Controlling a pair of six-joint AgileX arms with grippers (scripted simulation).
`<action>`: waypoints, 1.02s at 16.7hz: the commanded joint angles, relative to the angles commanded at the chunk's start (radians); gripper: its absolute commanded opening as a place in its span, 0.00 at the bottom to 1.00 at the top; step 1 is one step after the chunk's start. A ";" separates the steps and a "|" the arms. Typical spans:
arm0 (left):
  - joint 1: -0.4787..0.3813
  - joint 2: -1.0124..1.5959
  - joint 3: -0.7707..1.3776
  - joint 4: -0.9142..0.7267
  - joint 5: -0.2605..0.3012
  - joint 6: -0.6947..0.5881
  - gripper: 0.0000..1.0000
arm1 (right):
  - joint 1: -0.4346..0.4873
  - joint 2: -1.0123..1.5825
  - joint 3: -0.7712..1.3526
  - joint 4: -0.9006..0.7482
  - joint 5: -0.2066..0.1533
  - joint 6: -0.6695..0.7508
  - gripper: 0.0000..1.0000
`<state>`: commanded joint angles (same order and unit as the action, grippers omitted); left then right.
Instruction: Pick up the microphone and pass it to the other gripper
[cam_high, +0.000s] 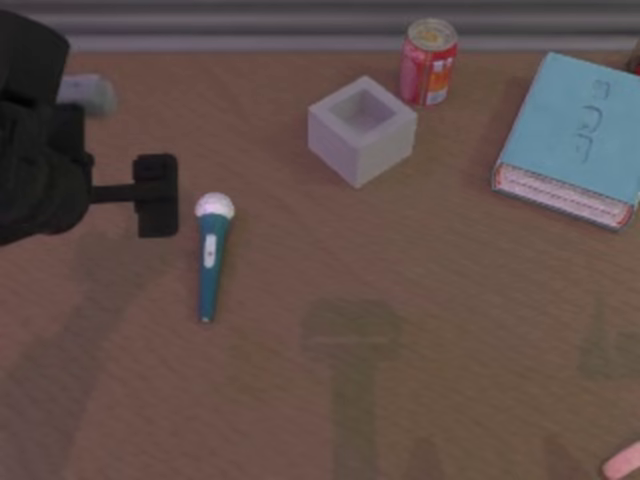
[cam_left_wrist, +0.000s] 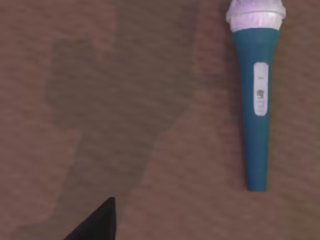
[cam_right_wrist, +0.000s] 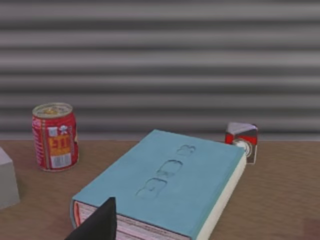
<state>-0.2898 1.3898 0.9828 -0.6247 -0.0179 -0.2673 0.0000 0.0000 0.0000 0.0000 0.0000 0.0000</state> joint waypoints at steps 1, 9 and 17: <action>-0.018 0.092 0.065 -0.037 -0.001 -0.017 1.00 | 0.000 0.000 0.000 0.000 0.000 0.000 1.00; -0.117 0.560 0.396 -0.261 -0.014 -0.107 1.00 | 0.000 0.000 0.000 0.000 0.000 0.000 1.00; -0.118 0.595 0.403 -0.258 -0.015 -0.109 1.00 | 0.000 0.000 0.000 0.000 0.000 0.000 1.00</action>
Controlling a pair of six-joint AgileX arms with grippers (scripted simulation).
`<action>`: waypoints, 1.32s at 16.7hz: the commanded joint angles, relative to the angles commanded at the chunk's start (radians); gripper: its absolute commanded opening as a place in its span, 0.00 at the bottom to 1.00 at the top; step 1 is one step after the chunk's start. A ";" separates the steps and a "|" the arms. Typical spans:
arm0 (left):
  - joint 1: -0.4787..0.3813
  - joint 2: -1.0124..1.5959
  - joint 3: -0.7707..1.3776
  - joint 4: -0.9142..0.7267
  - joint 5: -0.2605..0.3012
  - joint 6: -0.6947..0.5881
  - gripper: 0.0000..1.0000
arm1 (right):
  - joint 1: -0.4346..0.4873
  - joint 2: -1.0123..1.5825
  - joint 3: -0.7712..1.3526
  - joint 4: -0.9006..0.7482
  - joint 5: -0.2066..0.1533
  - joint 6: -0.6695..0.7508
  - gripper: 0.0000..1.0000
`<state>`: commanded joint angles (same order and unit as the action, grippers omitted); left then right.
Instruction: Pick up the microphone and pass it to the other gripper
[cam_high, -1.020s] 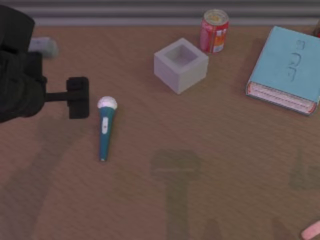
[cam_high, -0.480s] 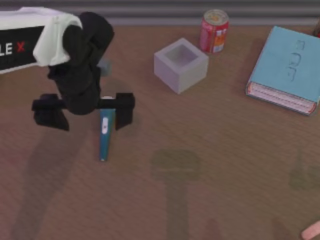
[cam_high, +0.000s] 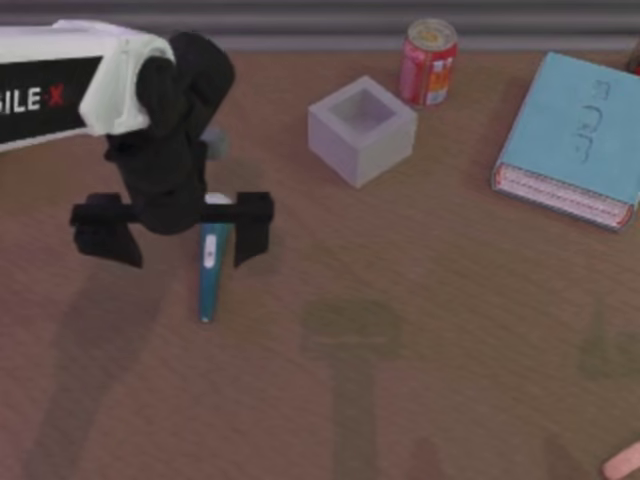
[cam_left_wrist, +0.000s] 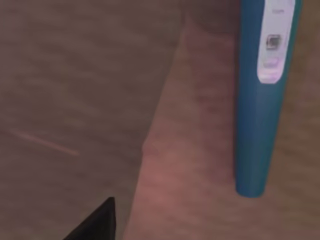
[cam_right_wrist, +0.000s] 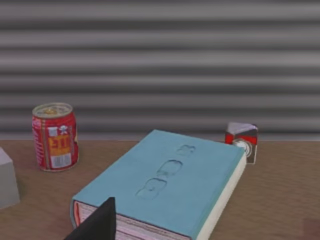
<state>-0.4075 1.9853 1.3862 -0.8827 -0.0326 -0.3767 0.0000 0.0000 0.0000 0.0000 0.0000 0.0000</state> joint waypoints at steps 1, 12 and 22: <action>0.000 0.016 -0.008 0.023 0.000 0.001 1.00 | 0.000 0.000 0.000 0.000 0.000 0.000 1.00; 0.006 0.202 -0.105 0.309 0.002 0.010 1.00 | 0.000 0.000 0.000 0.000 0.000 0.000 1.00; 0.006 0.202 -0.105 0.309 0.002 0.010 0.32 | 0.000 0.000 0.000 0.000 0.000 0.000 1.00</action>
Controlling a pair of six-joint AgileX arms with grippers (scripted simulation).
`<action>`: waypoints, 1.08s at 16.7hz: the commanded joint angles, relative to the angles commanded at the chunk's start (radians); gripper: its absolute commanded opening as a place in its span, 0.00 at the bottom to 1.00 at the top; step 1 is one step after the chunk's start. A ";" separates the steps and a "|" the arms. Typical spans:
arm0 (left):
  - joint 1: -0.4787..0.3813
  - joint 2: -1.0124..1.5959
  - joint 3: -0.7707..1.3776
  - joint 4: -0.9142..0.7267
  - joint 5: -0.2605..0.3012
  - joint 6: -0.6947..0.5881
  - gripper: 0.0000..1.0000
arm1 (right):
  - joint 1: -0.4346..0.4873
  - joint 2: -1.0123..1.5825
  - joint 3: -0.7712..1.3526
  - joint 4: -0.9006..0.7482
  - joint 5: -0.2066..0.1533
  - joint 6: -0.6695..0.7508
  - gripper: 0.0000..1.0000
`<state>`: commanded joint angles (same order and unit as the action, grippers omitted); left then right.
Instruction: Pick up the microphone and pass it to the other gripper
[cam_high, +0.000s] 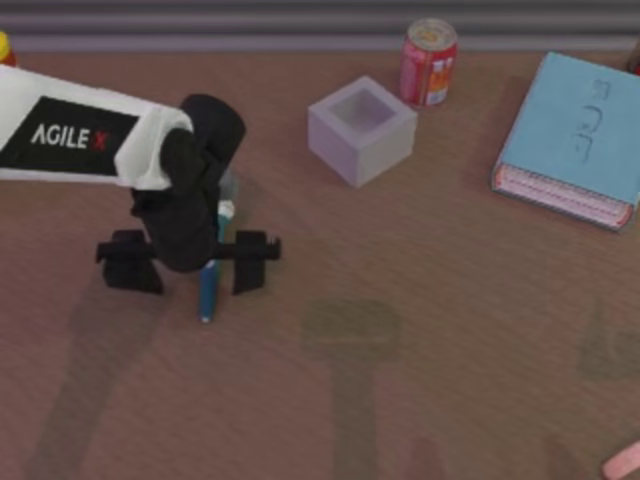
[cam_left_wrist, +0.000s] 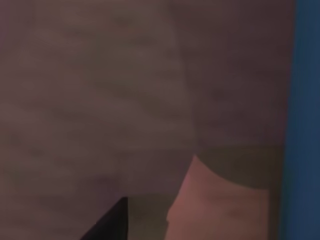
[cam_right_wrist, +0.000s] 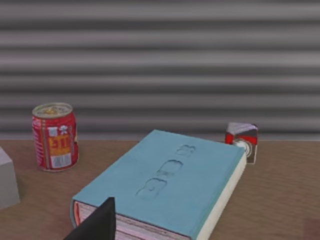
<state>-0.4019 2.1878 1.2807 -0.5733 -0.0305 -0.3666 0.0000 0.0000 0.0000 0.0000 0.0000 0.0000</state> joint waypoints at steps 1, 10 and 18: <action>0.000 0.000 0.000 0.000 0.000 0.000 0.25 | 0.000 0.000 0.000 0.000 0.000 0.000 1.00; 0.000 0.000 0.000 0.000 0.000 0.000 0.00 | 0.000 0.000 0.000 0.000 0.000 0.000 1.00; -0.001 -0.081 -0.003 0.078 0.017 0.044 0.00 | 0.000 0.000 0.000 0.000 0.000 0.000 1.00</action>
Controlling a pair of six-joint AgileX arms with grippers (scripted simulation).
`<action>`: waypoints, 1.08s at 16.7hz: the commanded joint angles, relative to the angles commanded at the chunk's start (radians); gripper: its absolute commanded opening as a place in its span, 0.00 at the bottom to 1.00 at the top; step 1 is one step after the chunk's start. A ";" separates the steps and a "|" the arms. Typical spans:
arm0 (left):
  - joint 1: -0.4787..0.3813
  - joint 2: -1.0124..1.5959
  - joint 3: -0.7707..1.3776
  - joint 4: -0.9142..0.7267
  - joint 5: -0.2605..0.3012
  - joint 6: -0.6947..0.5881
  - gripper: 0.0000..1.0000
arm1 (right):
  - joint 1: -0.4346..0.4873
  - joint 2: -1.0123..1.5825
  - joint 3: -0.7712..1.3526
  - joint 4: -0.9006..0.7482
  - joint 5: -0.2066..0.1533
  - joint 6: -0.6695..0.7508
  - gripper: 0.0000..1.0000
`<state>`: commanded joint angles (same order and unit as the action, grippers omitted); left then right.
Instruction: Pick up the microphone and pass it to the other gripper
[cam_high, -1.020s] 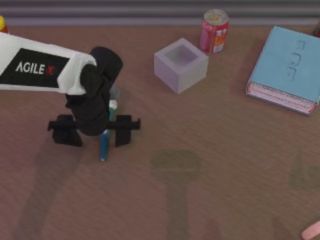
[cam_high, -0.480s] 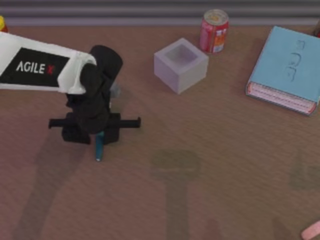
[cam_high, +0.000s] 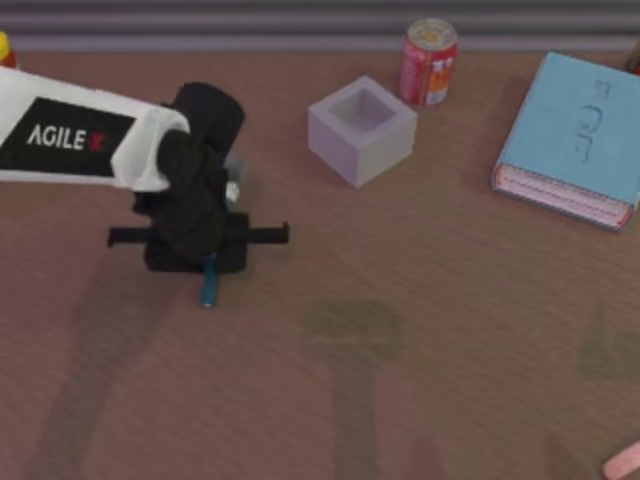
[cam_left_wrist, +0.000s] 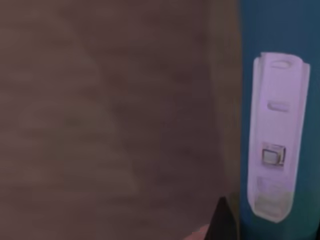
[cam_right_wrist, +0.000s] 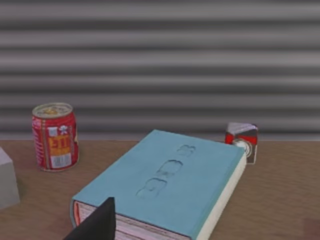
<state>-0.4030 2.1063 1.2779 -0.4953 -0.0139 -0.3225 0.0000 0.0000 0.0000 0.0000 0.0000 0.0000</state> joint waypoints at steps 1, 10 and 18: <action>0.001 -0.009 -0.012 0.051 0.017 0.012 0.00 | 0.000 0.000 0.000 0.000 0.000 0.000 1.00; 0.021 -0.145 -0.220 0.764 0.248 0.179 0.00 | 0.000 0.000 0.000 0.000 0.000 0.000 1.00; 0.040 -0.319 -0.393 1.327 0.436 0.322 0.00 | 0.000 0.000 0.000 0.000 0.000 0.000 1.00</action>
<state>-0.3630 1.7876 0.8854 0.8319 0.4223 -0.0008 0.0000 0.0000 0.0000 0.0000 0.0000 0.0000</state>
